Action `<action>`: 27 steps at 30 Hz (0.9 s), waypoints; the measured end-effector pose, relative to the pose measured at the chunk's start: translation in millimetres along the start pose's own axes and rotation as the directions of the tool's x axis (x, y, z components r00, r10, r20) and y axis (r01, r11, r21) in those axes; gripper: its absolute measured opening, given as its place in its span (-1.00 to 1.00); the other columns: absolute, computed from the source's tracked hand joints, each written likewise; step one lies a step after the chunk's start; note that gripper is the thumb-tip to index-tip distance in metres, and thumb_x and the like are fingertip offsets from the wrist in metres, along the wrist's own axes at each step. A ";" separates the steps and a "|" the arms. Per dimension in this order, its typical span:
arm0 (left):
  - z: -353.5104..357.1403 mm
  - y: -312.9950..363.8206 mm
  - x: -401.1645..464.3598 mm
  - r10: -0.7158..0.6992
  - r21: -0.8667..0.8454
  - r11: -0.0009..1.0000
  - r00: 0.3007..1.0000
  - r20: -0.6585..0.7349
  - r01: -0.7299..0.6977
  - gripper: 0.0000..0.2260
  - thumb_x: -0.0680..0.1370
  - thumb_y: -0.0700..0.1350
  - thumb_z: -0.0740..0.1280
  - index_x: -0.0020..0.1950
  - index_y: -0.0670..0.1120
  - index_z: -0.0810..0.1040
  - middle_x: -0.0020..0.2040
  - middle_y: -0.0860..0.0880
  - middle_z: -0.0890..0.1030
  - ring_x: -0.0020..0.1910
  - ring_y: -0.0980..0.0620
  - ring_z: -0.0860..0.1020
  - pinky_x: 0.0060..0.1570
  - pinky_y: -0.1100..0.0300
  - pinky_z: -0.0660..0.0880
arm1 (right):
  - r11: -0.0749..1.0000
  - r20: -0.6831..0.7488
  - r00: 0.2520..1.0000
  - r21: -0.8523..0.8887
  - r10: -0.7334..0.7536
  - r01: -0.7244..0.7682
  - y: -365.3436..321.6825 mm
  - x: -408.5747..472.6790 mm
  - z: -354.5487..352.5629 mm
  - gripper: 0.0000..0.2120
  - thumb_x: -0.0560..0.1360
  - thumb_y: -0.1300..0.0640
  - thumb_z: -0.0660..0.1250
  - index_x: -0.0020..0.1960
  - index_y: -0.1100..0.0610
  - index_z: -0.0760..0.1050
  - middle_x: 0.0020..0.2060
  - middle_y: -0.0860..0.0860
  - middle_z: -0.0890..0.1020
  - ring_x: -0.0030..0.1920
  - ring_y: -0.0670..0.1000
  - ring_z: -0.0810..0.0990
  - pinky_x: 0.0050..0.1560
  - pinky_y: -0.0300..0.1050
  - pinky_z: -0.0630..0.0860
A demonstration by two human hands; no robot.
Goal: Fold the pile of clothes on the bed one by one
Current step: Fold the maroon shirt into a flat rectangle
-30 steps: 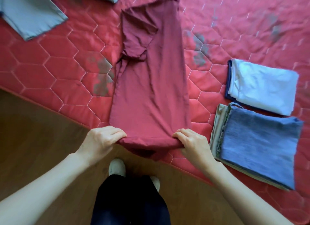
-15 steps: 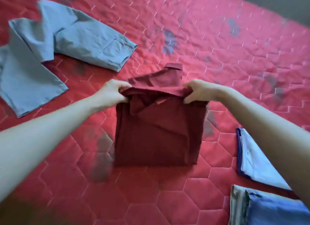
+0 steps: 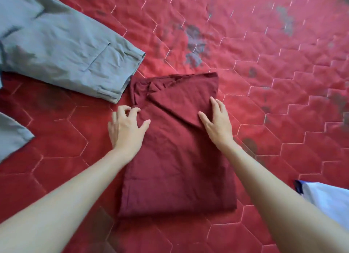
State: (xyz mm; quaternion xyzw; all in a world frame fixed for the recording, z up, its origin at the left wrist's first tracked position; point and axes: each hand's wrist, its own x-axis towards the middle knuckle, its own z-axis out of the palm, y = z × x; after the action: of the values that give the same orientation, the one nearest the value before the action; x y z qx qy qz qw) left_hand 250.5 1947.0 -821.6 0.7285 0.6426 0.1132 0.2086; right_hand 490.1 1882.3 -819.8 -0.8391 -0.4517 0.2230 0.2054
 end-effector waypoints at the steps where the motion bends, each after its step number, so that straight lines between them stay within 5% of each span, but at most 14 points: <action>1: 2.2 2.1 -0.5 -0.028 0.021 0.999 0.999 -0.028 0.028 -0.63 0.48 0.08 0.40 0.23 -0.03 0.53 0.18 -0.09 0.44 0.16 -0.16 0.41 0.09 -0.05 0.34 | 0.999 -0.048 0.998 -0.012 -0.034 0.033 1.7 -5.8 3.7 -0.42 0.57 0.02 0.31 0.51 0.17 0.23 0.44 0.12 0.32 0.45 0.07 0.27 0.45 -0.08 0.20; 7: 6.8 15.0 19.8 -0.251 -0.025 0.968 0.962 -0.109 0.250 -0.70 0.51 0.12 0.35 0.11 -0.06 0.56 0.21 -0.09 0.45 0.19 -0.17 0.41 0.07 -0.04 0.32 | 0.993 -0.260 0.964 0.116 0.053 -0.023 -2.3 0.4 4.6 -0.64 0.60 0.06 0.27 0.32 0.23 0.44 0.14 0.13 0.56 0.16 0.14 0.51 0.21 -0.07 0.36; 13: 12.2 33.1 52.4 -0.268 -0.051 0.963 0.953 -0.144 0.263 -0.69 0.52 0.06 0.37 0.20 -0.05 0.55 0.24 -0.07 0.42 0.21 -0.14 0.41 0.11 -0.02 0.32 | 0.998 -0.233 0.972 -0.052 -0.039 0.028 -10.6 33.0 -1.4 -0.53 0.58 0.01 0.28 0.44 0.13 0.34 0.33 0.13 0.41 0.34 0.11 0.36 0.29 -0.10 0.28; 17: 16.5 36.4 70.6 -0.153 0.097 0.980 0.973 -0.172 0.171 -0.70 0.52 0.01 0.37 0.17 -0.10 0.53 0.22 -0.09 0.42 0.16 -0.15 0.44 0.06 -0.05 0.35 | 0.881 -0.042 0.936 -0.354 -0.349 0.313 -29.6 60.0 -1.9 -0.48 0.57 -0.05 0.27 0.50 -0.02 0.28 0.50 0.13 0.21 0.52 0.12 0.11 0.46 0.03 0.13; 21: 19.0 34.4 81.0 -0.085 0.163 0.980 0.985 -0.152 0.110 -0.78 0.55 -0.02 0.33 0.06 -0.15 0.55 0.19 -0.11 0.43 0.15 -0.14 0.45 -0.02 -0.05 0.38 | 0.769 0.199 0.878 -0.423 -0.436 0.478 -56.6 85.8 13.4 -0.53 0.56 -0.14 0.23 0.45 -0.08 0.34 0.53 0.06 0.17 0.56 0.08 -0.04 0.51 0.16 -0.08; 27: 5.7 28.5 73.4 -0.018 0.069 0.997 0.961 -0.276 0.038 -0.86 0.50 -0.05 0.40 -0.14 -0.09 0.52 0.08 -0.08 0.46 0.02 -0.12 0.47 -0.25 0.03 0.31 | 0.821 0.148 0.887 -0.336 -0.439 0.462 -62.7 108.1 16.9 -0.81 0.47 -0.02 0.39 0.03 0.03 0.61 0.20 -0.05 0.51 0.38 -0.01 0.32 0.43 -0.01 0.11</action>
State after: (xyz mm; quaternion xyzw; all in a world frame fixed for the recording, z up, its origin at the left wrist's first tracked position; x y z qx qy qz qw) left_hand 289.2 2015.8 -821.5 0.7037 0.6794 0.1865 0.0921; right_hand 492.1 2008.4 -819.7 -0.7243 -0.6764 0.1075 0.0796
